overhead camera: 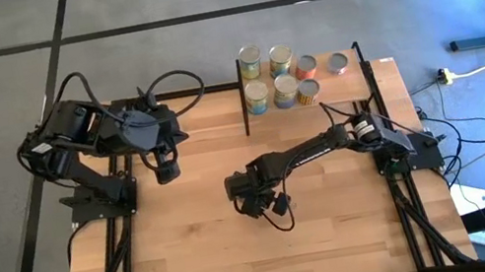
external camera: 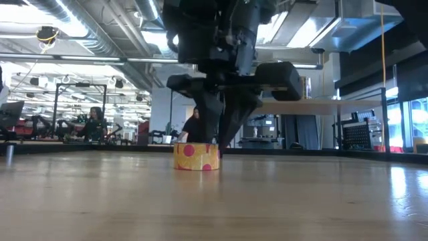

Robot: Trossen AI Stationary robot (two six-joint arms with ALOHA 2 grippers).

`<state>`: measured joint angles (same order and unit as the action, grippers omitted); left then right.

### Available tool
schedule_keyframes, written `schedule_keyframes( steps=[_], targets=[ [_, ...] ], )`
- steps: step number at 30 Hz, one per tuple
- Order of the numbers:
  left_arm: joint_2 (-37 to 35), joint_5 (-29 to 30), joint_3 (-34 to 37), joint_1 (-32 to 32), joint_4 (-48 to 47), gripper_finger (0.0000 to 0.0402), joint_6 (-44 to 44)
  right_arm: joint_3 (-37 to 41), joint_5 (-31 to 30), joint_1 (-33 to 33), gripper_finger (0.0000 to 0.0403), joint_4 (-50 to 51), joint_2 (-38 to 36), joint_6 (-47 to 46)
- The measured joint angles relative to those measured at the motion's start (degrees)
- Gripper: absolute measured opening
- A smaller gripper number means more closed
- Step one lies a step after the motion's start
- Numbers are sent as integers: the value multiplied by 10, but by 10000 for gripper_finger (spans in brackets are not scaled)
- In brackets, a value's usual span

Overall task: Pick and place cans onto a shelf
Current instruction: Put the canned pineapple ring on the shelf

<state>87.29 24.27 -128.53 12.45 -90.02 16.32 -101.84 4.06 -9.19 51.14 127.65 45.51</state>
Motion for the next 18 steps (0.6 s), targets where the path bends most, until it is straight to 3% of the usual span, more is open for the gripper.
schedule_keyframes(
  steps=[10, 18],
  targets=[
    [0, -2, 0, 0, 0, 1, 0, -1, 13, 8, 113, -9, 12, -1],
    [0, -12, 0, 0, 0, 2, 0, -2, 12, 9, 61, -18, 17, -1]
  ],
)
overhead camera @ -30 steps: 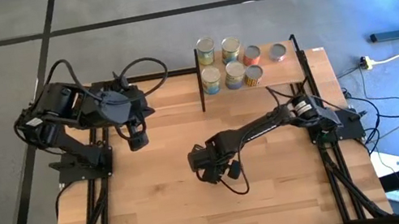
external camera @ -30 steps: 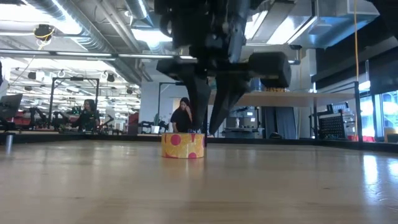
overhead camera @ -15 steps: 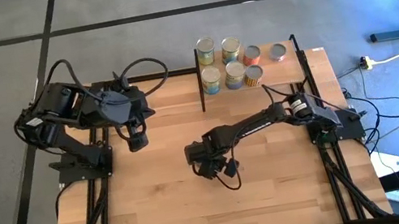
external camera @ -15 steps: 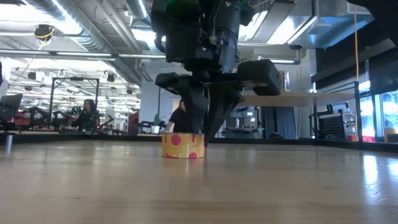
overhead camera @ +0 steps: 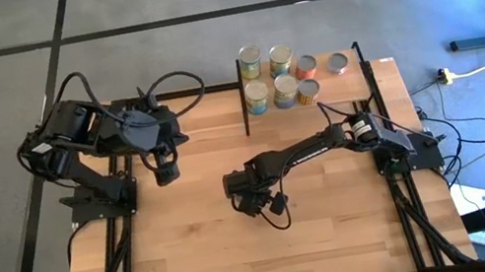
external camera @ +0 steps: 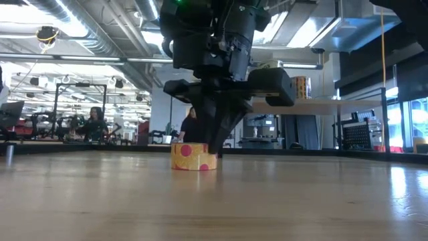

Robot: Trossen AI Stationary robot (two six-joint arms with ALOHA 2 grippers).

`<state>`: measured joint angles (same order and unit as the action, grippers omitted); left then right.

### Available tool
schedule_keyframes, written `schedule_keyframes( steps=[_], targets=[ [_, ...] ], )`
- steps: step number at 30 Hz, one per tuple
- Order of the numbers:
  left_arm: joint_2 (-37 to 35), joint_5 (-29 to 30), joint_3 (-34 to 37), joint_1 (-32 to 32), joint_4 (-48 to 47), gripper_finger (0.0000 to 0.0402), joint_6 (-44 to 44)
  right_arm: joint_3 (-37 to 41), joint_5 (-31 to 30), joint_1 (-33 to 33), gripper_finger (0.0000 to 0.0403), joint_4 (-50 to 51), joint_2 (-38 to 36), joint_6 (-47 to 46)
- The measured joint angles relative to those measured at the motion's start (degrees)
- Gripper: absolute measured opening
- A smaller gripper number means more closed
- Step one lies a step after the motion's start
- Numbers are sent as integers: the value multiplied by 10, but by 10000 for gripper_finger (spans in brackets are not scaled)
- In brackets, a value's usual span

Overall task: Pick and place cans onto a shelf
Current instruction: Put the canned pineapple ring on the shelf

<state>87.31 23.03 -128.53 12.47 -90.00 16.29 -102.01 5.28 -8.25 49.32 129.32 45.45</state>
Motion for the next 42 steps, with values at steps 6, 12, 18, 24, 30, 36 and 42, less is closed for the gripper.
schedule_keyframes(
  steps=[6, 12, 18, 24, 30, 36, 42],
  targets=[
    [0, -1, 0, 0, 0, 4, 0, 0, 0, 0, 11, -8, 1, -3],
    [0, -2, 0, 0, 0, 1, 0, -23, -22, -1, 6, 30, 4, -62],
    [0, -2, 0, 0, 0, 5, -15, -80, -25, 0, 6, 92, 5, -93],
    [0, -2, 0, 0, 0, 2, -30, -157, -24, 0, 6, 176, 5, -94],
    [0, -2, 0, 0, 0, 1, -30, -262, -55, -1, 6, 275, 4, -94],
    [0, -2, 0, 0, 0, 4, -31, -313, -73, -4, 6, 334, -26, -142],
    [-7, -18, 0, 0, 0, 1, -72, -317, -108, -15, 6, 411, -67, -283]
  ],
)
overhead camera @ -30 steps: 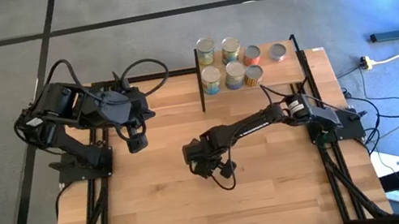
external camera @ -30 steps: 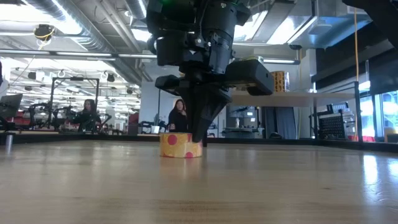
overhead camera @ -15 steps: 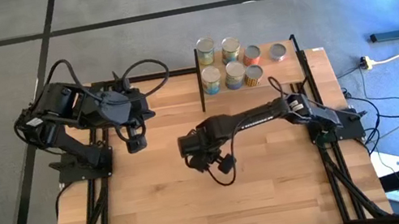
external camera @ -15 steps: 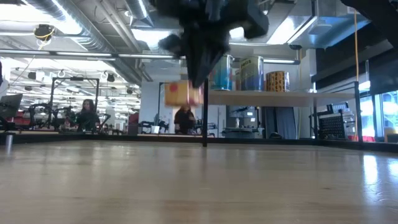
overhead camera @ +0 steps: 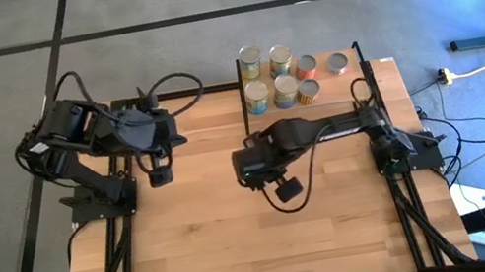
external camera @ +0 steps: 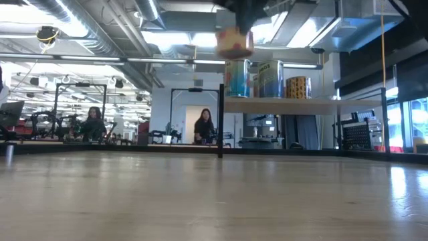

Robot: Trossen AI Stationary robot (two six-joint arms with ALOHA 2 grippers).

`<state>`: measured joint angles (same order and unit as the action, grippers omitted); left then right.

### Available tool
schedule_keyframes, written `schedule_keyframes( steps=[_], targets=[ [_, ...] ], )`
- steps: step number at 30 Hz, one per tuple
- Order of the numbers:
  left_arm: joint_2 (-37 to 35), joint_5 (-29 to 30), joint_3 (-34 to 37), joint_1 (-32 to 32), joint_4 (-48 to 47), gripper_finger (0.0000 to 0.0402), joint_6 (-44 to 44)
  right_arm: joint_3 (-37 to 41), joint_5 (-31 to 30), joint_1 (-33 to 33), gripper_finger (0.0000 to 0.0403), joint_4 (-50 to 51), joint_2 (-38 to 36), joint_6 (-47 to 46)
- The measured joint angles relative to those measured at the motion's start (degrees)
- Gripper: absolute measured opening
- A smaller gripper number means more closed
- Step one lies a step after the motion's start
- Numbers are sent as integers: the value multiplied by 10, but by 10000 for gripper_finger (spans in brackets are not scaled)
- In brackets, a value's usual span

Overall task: Pick and place cans onto a shelf
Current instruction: Put the canned pineapple ring on the shelf

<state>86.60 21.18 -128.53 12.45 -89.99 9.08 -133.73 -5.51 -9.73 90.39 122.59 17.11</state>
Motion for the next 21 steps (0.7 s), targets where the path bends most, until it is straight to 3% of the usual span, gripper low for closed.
schedule_keyframes(
  steps=[6, 13, 21],
  targets=[
    [-4, -14, 0, 1, 0, 4, -8, -1, -21, -20, 4, -3, -63, -146],
    [-12, -19, 0, 1, 0, 4, -31, -2, -117, -61, 4, -3, -151, -279],
    [-12, -25, 0, 1, 0, 4, -37, 5, -174, -82, 4, -4, -232, -365]
  ],
)
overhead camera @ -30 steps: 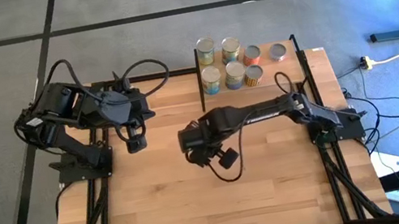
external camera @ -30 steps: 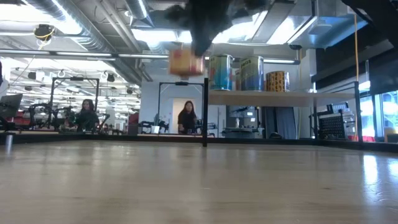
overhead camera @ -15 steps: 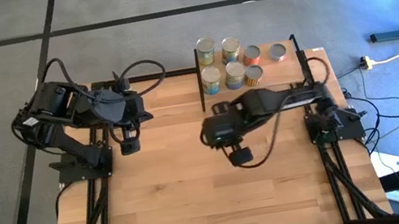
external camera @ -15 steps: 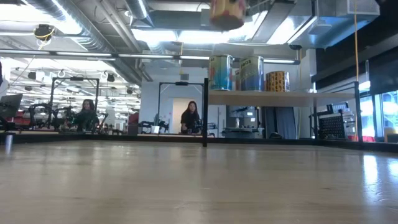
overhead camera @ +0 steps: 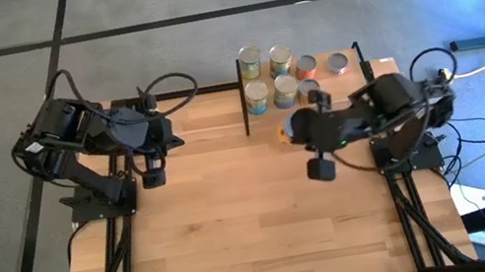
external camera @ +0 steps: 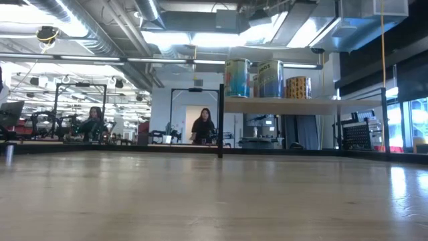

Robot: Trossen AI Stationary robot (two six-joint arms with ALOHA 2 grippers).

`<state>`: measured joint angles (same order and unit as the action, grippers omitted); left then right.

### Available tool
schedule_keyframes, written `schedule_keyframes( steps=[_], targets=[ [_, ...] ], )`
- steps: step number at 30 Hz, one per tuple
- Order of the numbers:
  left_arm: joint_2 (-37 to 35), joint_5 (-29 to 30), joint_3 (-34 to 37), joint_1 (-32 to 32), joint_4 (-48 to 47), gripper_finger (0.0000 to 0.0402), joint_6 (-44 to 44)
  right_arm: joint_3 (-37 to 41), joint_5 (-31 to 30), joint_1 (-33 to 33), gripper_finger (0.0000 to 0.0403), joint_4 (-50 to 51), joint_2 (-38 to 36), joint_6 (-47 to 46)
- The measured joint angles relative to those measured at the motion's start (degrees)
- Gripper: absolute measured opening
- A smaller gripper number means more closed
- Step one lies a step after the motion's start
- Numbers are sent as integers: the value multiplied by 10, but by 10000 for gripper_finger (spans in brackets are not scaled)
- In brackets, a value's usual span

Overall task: Pick and place cans onto a shelf
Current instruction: Put the canned pineapple ring on the shelf

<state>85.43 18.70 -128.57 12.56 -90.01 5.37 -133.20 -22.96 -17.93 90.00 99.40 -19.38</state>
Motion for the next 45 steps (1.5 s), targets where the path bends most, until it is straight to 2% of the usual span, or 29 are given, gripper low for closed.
schedule_keyframes(
  steps=[5, 9, 17, 24, 27, 34, 41, 45],
  targets=[
    [0, 0, 0, 0, 0, 2, 0, 71, -14, 10, 4, -1, -61, -27],
    [0, 0, 0, 0, 0, 3, 0, 161, -18, 21, 4, 0, -128, -60],
    [0, 3, 0, 0, 0, 1, 0, 343, -72, 56, 4, 1, -259, -177],
    [0, 4, 0, 0, 0, 5, 0, 473, -91, 120, 4, 0, -335, -268],
    [0, 7, 0, 0, 0, 2, 0, 514, -89, 157, 4, 0, -351, -279],
    [0, 19, 0, 0, 0, 4, 4, 562, -79, 246, 4, -9, -358, -241],
    [0, 19, 0, 0, 0, 3, 5, 595, -29, 324, 4, -125, -357, -117],
    [0, 19, 0, 0, 0, 2, 14, 607, 14, 379, 4, -157, -355, -60]
  ],
)
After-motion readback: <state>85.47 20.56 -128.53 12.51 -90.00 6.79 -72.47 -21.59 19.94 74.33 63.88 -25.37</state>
